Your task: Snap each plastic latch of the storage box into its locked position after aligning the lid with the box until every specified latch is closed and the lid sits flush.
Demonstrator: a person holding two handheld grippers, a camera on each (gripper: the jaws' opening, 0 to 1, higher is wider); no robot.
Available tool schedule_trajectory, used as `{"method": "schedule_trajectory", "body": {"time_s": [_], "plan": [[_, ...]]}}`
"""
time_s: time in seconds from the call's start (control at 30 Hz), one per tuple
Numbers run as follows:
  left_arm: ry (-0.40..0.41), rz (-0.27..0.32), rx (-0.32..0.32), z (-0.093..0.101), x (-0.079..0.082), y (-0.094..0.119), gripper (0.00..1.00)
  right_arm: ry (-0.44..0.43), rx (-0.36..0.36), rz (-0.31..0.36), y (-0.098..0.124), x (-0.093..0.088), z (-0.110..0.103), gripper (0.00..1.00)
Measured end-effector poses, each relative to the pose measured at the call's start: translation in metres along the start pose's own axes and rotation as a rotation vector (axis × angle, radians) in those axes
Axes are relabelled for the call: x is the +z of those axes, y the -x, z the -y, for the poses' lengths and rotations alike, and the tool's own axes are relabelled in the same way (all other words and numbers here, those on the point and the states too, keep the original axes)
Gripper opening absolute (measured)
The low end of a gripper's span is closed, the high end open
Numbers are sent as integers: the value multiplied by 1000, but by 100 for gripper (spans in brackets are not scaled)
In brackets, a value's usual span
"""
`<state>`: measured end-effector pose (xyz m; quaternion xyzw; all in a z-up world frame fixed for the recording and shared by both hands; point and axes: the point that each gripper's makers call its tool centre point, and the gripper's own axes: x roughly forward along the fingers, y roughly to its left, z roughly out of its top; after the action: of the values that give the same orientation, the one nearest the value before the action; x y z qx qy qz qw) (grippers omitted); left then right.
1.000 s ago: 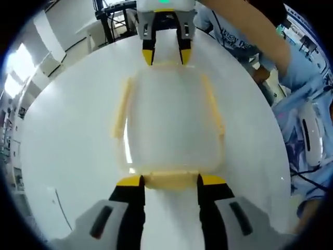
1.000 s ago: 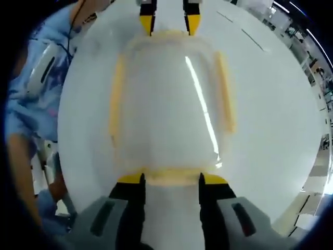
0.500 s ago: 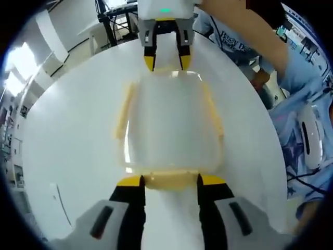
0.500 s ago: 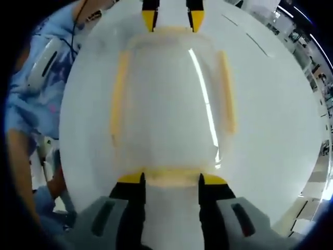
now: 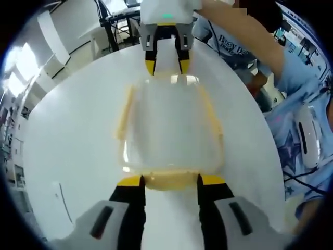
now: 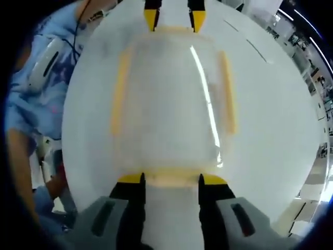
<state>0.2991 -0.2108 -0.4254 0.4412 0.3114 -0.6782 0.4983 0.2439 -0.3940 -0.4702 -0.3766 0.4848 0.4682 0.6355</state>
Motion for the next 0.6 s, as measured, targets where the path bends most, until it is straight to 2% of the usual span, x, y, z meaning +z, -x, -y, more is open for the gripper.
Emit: {"method": "schedule_trajectory", "body": {"time_s": [0.27, 0.6], "plan": [[-3, 39, 25, 7, 3, 29, 38, 16, -36, 34, 23, 18, -4, 39], [8, 67, 57, 20, -8, 54, 38, 52, -60, 62, 35, 44, -10, 39]]}}
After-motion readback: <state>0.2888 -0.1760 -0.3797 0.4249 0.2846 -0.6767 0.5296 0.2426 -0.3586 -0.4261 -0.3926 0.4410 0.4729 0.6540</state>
